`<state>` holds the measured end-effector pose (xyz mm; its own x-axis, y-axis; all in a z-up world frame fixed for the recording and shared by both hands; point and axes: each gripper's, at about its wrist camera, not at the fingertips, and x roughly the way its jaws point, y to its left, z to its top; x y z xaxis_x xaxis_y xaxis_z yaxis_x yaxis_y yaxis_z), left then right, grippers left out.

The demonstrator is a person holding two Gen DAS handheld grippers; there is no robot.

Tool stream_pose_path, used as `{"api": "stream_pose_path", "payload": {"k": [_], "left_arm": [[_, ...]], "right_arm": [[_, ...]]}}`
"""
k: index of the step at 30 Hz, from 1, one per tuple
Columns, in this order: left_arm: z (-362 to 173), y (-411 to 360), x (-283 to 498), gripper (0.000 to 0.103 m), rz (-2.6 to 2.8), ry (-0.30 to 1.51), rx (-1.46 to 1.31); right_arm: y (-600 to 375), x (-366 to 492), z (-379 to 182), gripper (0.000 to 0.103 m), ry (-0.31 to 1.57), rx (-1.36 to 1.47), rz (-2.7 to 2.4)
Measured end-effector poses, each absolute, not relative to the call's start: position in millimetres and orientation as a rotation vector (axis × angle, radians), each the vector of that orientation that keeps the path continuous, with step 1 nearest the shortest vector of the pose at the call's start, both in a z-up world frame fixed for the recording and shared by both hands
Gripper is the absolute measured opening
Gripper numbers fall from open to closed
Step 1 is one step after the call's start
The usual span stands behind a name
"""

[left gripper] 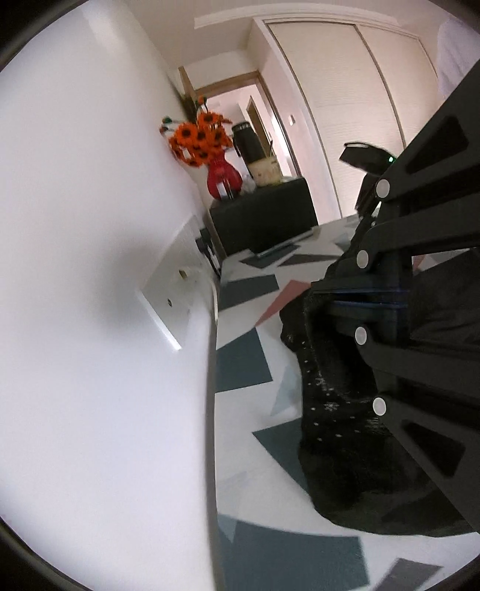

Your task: Fold clothes

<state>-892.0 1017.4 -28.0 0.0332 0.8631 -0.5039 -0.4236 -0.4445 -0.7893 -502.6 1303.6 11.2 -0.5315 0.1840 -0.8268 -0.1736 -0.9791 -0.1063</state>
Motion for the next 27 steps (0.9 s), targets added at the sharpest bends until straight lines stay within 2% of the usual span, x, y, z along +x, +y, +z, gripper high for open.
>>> {"api": "stream_pose_path", "payload": {"k": [5, 8, 15, 16, 17, 19, 20, 23, 27], "left_arm": [[-12, 971, -852, 0.0, 1.694, -0.545, -1.234], [-9, 940, -814, 0.0, 1.787, -0.496, -1.197], [-89, 901, -765, 0.0, 1.879, -0.477, -1.411], [-103, 899, -762, 0.0, 1.892, -0.468, -1.443], [-110, 899, -760, 0.0, 1.899, -0.46, -1.46], [-117, 897, -759, 0.0, 1.904, -0.478, -1.467], [-119, 896, -759, 0.0, 1.904, -0.497, -1.463], [-111, 896, -762, 0.0, 1.916, -0.53, -1.426], [-103, 896, -760, 0.0, 1.923, -0.529, -1.41]], "right_arm": [[1283, -500, 21, 0.004, -0.071, -1.374, 2.656], [1262, -495, 28, 0.004, -0.141, -1.346, 2.73], [1219, -486, -12, 0.005, -0.333, -1.593, 2.731], [1215, -485, -22, 0.008, -0.345, -1.653, 2.72], [1212, -483, -28, 0.016, -0.357, -1.689, 2.705], [1208, -480, -32, 0.021, -0.396, -1.705, 2.689], [1207, -477, -28, 0.032, -0.408, -1.707, 2.69], [1211, -467, -7, 0.05, -0.366, -1.656, 2.748], [1230, -460, 26, 0.055, -0.208, -1.557, 2.845]]}}
